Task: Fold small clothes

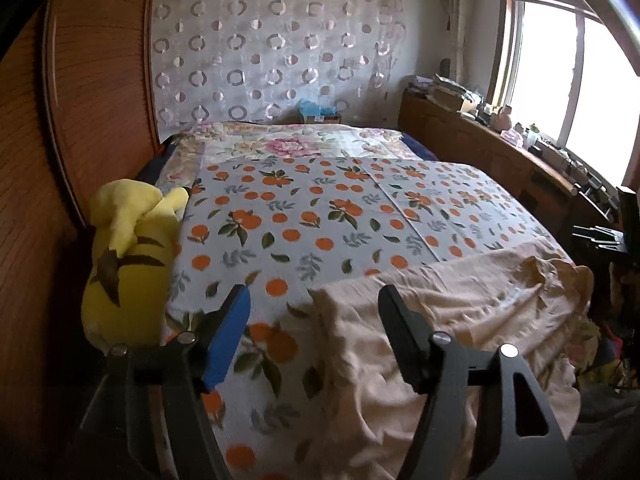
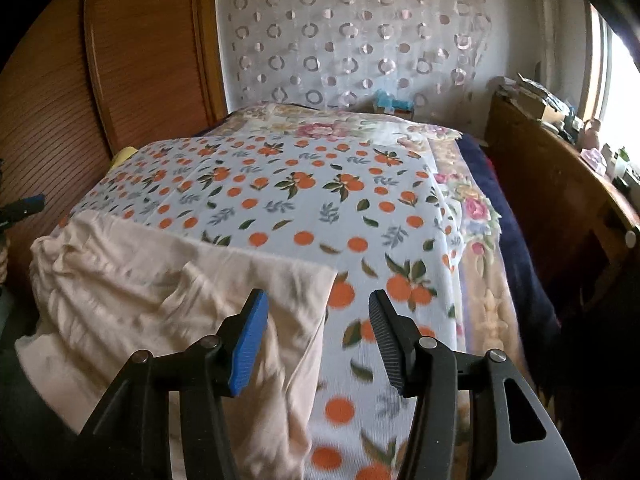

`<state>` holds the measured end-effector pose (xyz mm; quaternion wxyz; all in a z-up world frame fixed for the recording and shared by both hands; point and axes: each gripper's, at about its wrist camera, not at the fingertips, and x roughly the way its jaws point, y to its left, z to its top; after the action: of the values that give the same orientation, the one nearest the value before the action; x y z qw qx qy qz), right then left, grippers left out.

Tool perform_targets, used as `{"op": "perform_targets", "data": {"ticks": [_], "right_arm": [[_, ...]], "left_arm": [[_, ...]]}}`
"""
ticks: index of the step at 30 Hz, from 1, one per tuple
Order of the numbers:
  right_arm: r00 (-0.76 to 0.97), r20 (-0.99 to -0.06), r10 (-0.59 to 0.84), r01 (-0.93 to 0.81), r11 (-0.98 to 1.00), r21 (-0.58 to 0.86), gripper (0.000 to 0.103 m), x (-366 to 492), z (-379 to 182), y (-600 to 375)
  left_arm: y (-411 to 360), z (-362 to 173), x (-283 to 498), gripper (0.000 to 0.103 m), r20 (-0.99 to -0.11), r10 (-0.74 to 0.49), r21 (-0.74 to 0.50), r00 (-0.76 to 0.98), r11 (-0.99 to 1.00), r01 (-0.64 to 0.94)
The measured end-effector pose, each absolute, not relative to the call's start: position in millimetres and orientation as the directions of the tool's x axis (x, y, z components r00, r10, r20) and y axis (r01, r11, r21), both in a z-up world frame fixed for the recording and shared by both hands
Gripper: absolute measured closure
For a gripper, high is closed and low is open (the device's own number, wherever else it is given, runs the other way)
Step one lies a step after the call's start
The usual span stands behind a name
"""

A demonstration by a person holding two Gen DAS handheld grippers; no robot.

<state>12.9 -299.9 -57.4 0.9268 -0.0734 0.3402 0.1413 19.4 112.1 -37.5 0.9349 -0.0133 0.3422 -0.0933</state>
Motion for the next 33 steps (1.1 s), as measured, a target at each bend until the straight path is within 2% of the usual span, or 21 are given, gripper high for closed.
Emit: {"op": "perform_targets", "data": {"ticks": [12,15,33], "right_arm": [[0.654,-0.716,0.244,-0.355,0.935,-0.006,0.048,69,-97,-282],[0.643,-0.730,0.231,-0.357,0.934,-0.018,0.041,74,-102,-278],[0.619,-0.750,0.232,-0.364,0.931,-0.013,0.037,90,-121,-277]], "left_arm": [[105,-74,79,0.035,-0.738,-0.182,-0.058,0.649,0.977,0.207],[102,-84,84,0.035,-0.766,-0.183,-0.058,0.616,0.975,0.217],[99,-98,87,0.035,-0.790,-0.182,-0.066,0.585,0.974,0.215]]}}
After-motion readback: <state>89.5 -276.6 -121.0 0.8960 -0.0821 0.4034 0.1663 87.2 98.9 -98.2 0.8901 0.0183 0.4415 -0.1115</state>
